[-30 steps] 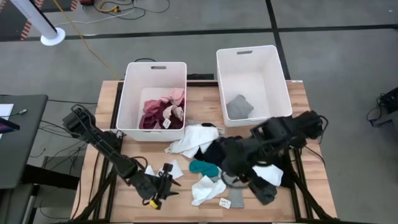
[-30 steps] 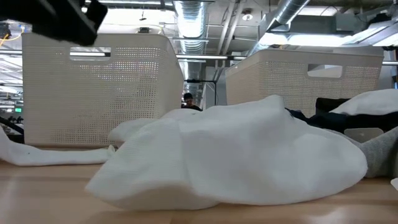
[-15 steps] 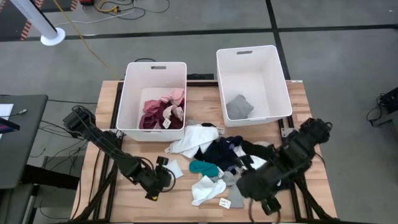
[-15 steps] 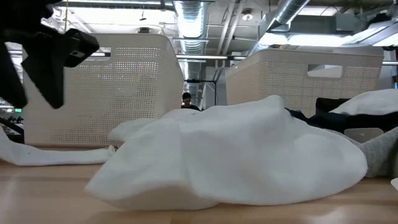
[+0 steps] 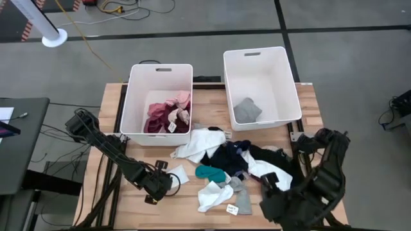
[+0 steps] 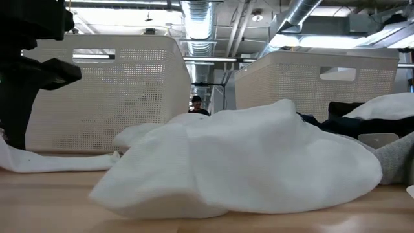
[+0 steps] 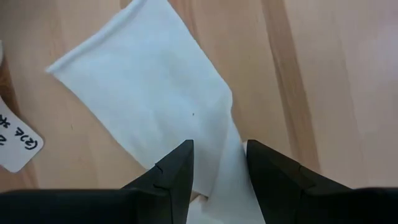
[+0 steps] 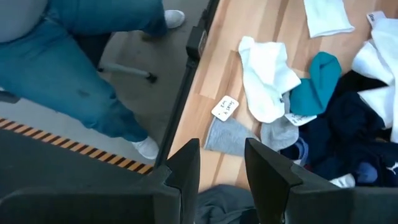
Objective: Sort clothes
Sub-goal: Put the white sock into the left white bin
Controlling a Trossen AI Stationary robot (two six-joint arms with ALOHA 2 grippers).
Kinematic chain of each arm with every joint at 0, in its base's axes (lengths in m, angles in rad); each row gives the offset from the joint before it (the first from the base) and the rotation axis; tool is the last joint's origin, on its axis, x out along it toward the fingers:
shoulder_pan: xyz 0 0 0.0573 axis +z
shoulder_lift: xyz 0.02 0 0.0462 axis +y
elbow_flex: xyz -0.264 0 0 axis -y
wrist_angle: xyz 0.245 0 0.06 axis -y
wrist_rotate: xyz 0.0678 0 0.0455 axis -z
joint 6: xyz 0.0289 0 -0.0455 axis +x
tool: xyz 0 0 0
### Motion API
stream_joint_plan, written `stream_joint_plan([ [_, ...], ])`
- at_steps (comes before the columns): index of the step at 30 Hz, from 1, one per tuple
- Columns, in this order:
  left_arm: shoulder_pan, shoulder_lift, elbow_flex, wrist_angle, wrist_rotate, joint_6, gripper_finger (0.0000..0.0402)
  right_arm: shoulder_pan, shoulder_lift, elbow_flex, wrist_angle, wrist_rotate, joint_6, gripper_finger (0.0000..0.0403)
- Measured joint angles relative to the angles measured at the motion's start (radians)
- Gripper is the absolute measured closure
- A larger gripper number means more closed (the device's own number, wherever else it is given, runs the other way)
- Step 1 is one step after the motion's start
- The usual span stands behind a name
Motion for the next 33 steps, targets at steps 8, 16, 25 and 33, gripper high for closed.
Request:
stream_joint_plan([
  [8, 0.001, 0.000, 0.000, -0.012, 0.023, 0.003, 0.0257, 0.069, 0.000, -0.107, 0.031, 0.111, 0.103, 0.0262],
  [16, 0.019, 0.000, 0.000, -0.012, 0.023, 0.010, 0.0266, 0.103, 0.000, -0.234, 0.126, 0.143, 0.163, 0.0262],
  [25, 0.022, 0.001, 0.000, -0.009, 0.026, 0.058, 0.0317, 0.136, 0.000, -0.407, 0.232, 0.232, 0.232, 0.0262],
  [33, 0.022, 0.001, 0.000, -0.006, 0.029, 0.111, 0.0395, 0.142, 0.000, -0.573, 0.409, 0.292, 0.245, 0.0262],
])
